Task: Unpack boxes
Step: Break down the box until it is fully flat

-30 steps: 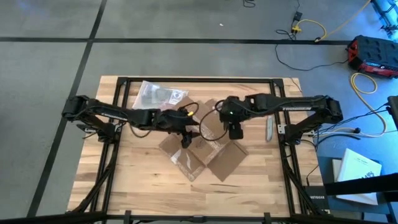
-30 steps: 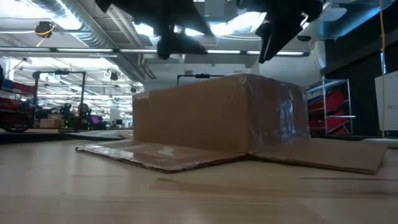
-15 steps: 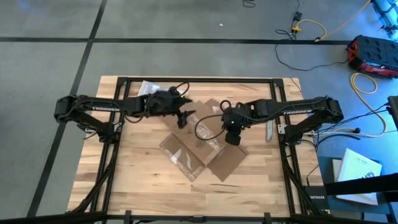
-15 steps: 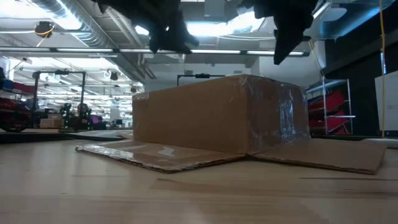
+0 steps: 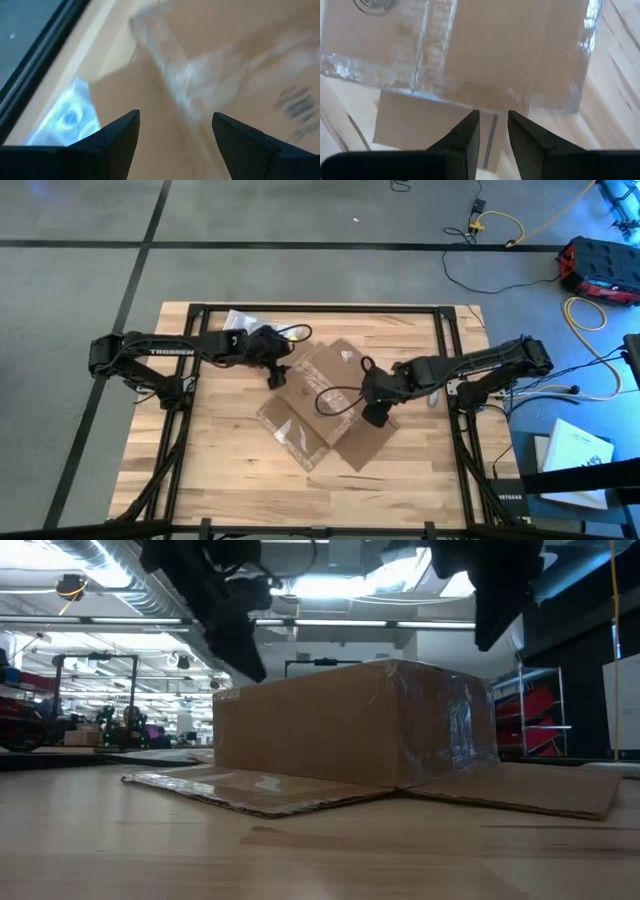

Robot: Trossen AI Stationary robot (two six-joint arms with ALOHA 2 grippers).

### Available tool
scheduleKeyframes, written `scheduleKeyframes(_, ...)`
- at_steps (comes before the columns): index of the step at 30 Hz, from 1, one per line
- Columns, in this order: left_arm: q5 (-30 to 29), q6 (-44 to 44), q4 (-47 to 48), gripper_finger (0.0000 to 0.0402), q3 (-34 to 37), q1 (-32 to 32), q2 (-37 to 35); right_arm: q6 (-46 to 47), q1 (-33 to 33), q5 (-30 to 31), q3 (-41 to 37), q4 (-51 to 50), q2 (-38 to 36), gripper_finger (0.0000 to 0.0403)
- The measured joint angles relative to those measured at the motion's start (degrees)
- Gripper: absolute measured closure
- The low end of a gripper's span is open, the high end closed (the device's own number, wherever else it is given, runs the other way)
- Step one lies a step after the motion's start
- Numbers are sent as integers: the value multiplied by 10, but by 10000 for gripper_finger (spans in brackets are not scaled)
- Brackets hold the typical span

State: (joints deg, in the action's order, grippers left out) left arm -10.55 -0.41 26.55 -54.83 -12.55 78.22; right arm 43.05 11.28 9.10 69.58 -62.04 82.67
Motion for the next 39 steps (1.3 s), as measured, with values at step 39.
scheduleKeyframes(39,131,-132,-28,163,104,130,0,-169,-30,10,-157,130,0,316)
